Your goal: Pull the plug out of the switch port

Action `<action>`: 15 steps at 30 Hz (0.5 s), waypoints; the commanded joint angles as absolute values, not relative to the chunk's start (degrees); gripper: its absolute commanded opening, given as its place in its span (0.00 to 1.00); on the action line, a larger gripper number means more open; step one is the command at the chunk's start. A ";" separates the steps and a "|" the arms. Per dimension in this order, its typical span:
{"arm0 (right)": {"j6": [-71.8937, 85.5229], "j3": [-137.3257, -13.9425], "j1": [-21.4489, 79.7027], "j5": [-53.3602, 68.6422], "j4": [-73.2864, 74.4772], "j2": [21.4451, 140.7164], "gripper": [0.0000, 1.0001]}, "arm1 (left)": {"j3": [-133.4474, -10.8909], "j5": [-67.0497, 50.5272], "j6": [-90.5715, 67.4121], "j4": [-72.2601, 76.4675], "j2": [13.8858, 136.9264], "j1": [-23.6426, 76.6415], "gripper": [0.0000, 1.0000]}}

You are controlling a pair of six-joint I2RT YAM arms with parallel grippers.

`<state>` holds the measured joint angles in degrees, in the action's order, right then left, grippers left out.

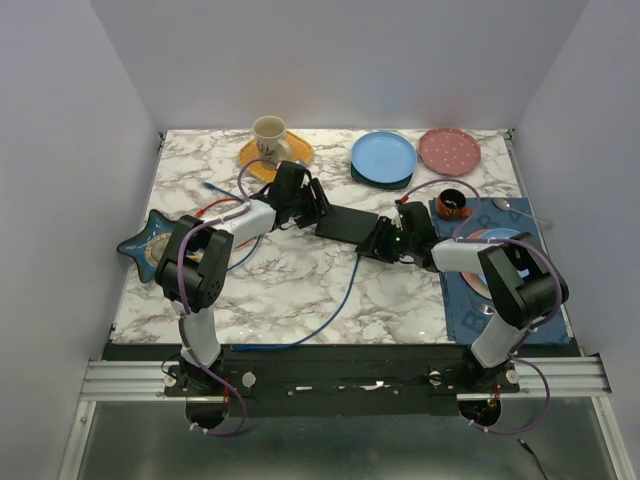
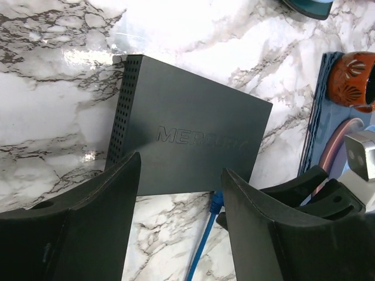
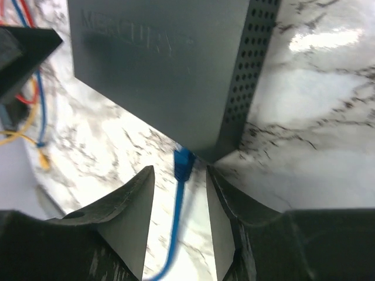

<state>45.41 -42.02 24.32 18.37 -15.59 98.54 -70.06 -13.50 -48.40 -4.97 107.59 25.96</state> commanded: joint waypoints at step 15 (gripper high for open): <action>52.27 -29.54 23.29 9.14 -16.25 89.39 0.49 | -73.37 -13.02 -48.69 -5.17 108.45 23.82 0.68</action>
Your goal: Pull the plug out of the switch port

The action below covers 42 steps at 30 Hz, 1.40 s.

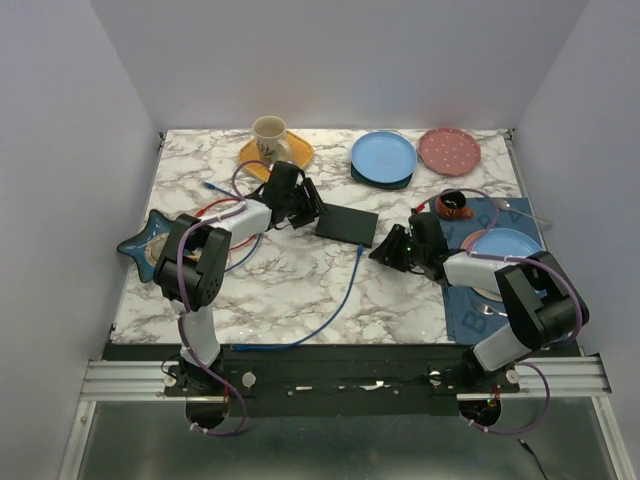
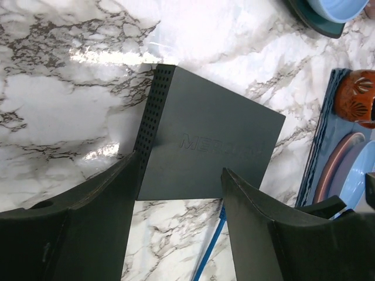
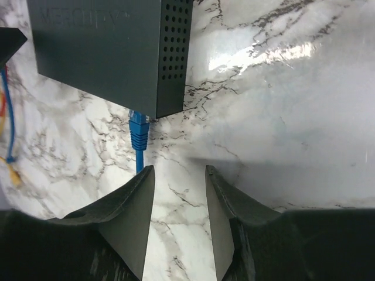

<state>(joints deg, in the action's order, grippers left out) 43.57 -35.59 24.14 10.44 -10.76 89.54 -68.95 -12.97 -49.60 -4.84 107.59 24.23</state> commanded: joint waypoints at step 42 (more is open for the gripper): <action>41.40 -68.04 20.83 5.55 6.24 106.89 0.11 | -51.85 -3.26 -59.94 -5.70 95.56 17.50 0.57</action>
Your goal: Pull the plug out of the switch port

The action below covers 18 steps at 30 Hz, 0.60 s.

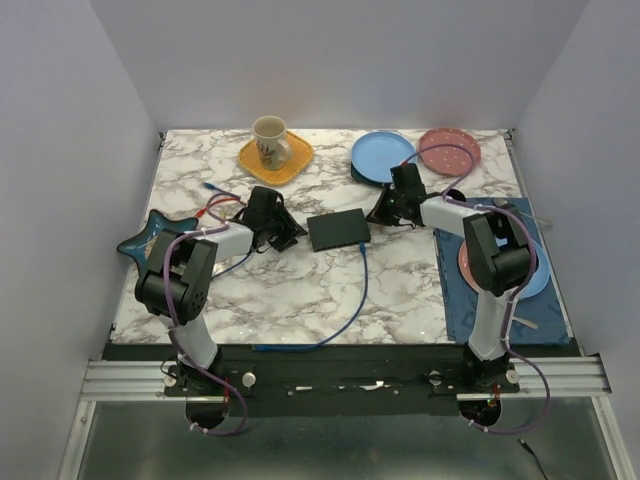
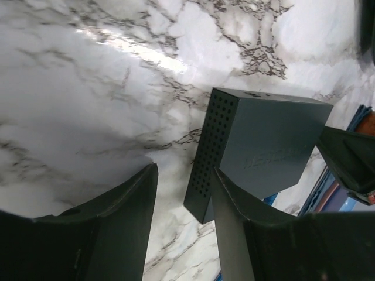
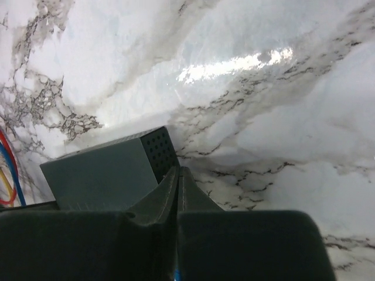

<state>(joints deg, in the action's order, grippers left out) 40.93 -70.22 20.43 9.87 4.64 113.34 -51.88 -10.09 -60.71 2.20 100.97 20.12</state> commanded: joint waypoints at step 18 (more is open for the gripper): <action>46.23 -40.88 19.07 25.30 -16.07 94.83 0.52 | -59.93 -20.56 -60.56 9.05 102.55 22.23 0.48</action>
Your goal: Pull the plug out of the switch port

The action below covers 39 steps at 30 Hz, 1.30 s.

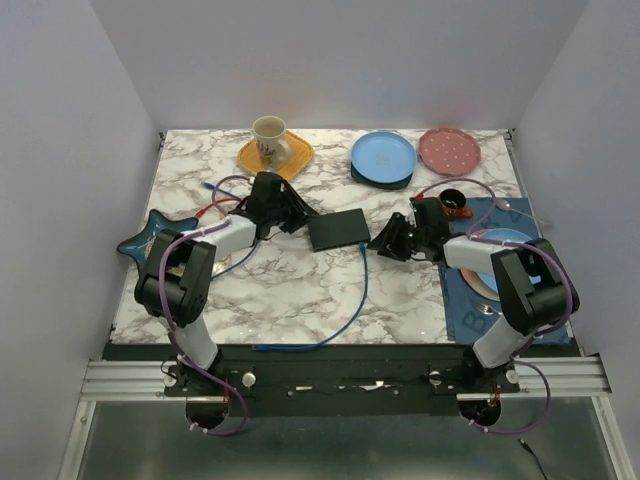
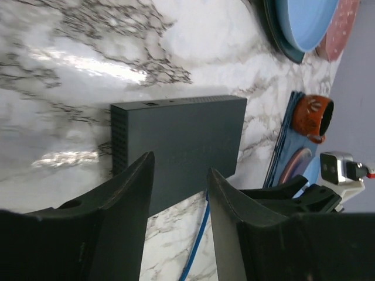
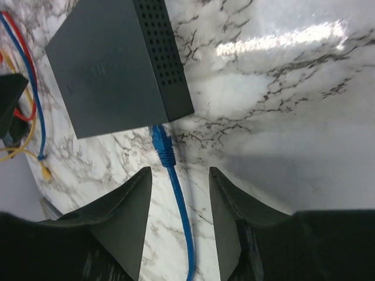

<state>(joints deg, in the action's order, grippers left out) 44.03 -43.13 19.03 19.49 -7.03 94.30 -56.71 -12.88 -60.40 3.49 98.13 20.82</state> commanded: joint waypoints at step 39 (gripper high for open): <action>53.52 -40.17 17.84 26.63 -32.61 107.93 0.35 | -60.12 -28.92 -64.86 15.29 112.85 23.91 0.42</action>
